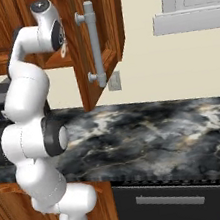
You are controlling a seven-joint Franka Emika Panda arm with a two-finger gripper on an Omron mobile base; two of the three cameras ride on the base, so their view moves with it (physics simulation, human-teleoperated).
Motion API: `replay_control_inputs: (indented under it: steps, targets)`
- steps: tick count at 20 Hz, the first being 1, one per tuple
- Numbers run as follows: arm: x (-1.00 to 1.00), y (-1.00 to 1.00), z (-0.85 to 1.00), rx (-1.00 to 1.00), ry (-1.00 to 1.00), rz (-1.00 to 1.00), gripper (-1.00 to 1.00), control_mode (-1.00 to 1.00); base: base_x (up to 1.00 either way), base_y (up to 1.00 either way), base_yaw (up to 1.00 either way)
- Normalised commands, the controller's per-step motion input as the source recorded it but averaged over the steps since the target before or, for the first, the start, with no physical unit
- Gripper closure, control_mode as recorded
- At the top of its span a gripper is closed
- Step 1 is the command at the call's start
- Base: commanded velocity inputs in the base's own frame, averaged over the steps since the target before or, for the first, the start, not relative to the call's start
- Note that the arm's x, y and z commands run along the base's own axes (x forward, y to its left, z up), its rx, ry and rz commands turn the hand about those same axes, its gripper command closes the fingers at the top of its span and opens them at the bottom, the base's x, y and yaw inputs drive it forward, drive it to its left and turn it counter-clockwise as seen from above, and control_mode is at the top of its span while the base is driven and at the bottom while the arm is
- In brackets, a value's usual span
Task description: Locate and retrieve the bar soap and dish brush from the cabinet. Place them next to the sink.
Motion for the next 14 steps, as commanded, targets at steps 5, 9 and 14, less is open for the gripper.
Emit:
replay_control_inputs:
  steps: [5, 9, 14]
  targets:
    - [-0.70, 0.01, 0.00, 0.00, -0.04, -0.03, 1.00, -1.00, 0.00, 0.00, 0.00]
    - [-0.84, 0.00, 0.02, 0.00, -0.09, 0.00, 1.00, -1.00, 0.00, 0.00, 0.00]
    - [-0.74, 0.00, 0.16, -0.01, -0.03, -0.03, 1.00, -1.00, 0.00, 0.00, 0.00]
